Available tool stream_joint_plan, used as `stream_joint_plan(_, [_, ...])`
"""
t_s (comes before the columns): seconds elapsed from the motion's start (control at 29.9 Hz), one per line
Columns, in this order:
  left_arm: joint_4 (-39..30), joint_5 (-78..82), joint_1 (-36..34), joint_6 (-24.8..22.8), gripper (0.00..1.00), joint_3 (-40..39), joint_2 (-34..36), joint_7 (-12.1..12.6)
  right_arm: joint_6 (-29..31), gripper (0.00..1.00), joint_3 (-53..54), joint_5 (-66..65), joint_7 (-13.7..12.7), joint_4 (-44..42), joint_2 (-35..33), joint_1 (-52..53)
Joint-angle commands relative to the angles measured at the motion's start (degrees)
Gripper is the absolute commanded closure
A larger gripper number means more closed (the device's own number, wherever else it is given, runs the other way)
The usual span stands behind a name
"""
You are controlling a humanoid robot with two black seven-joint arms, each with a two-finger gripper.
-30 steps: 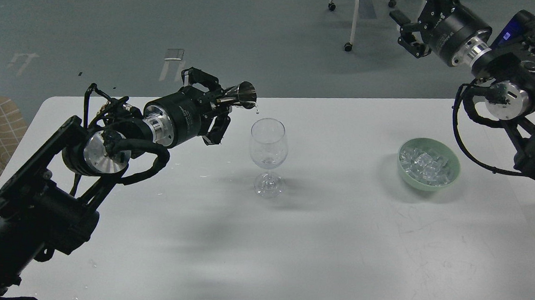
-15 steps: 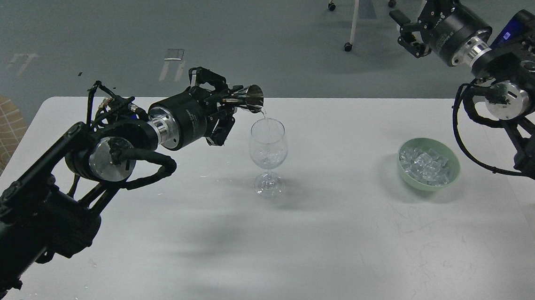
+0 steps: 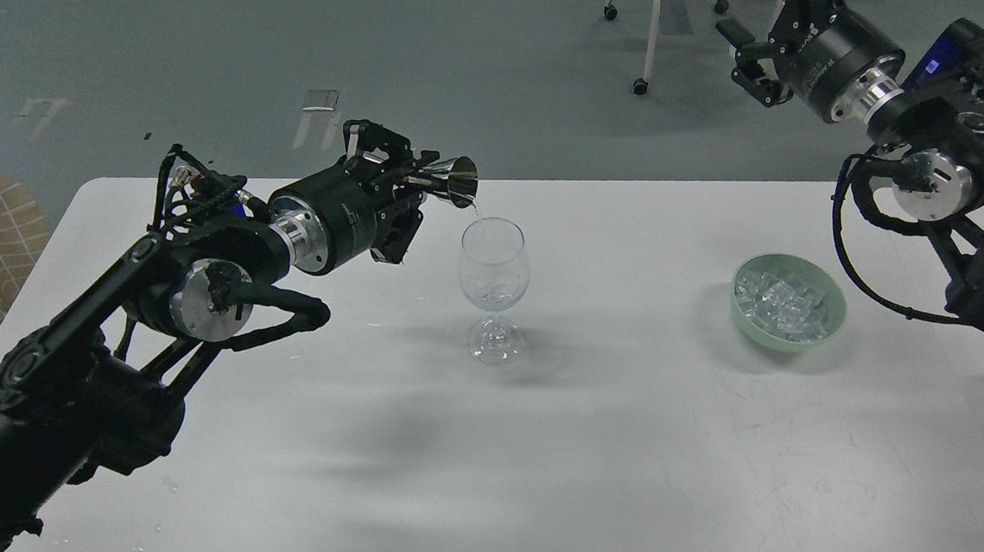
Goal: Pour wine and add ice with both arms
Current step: 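Tilt the jigger over the wine glass with the left gripper to pour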
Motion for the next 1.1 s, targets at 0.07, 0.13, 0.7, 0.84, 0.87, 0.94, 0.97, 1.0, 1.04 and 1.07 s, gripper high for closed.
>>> stream_joint_plan(0.07, [-0.88,7.81,-0.31,0.0,1.0,2.8,-0.09,0.0,0.0,0.0,-0.01,-0.04,-0.01,-0.13,0.0,0.0])
stream_joint_plan(0.13, [-0.88,8.78,-0.32,0.0,1.0,3.16,-0.09,0.0,0.0,0.0,-0.01,0.05,-0.01,-0.13,0.0,0.0])
stream_joint_plan(0.7, [-3.6,20.82,-0.49,-0.08,1.0,4.91,0.43,0.0,0.0,0.0,0.08,-0.04,-0.01,-0.22,0.0,0.0])
stream_joint_plan(0.84, [-4.13,23.54,-1.63,-0.35,0.99,6.23,0.61,0.0,0.0,0.0,0.08,-0.04,0.08,-0.31,0.0,0.0])
stream_joint_plan(0.87, [-4.13,24.08,-2.07,-0.43,0.99,6.67,0.79,0.0,0.0,0.0,0.08,-0.04,-0.01,-0.31,0.0,0.0])
stream_joint_plan(0.94, [-4.22,27.84,-3.39,-0.7,0.99,9.3,1.84,0.0,0.0,0.0,0.08,-0.04,0.08,-0.31,0.0,0.0])
stream_joint_plan(0.97, [-4.22,29.08,-3.74,-0.79,0.99,9.83,2.02,0.0,0.0,0.0,0.08,0.05,0.08,-0.31,0.0,0.0])
stream_joint_plan(1.0, [-4.13,30.31,-4.0,-0.79,0.99,10.36,2.19,0.0,0.0,0.0,0.08,-0.04,0.08,-0.31,0.0,0.0])
stream_joint_plan(1.04, [-4.22,32.32,-4.44,-0.87,0.99,11.06,2.19,0.0,0.0,0.0,0.08,-0.04,0.08,-0.31,0.0,0.0])
stream_joint_plan(1.07, [-4.22,33.21,-4.53,-0.87,0.99,11.42,2.19,0.0,0.0,0.0,0.08,-0.04,0.08,-0.31,0.0,0.0])
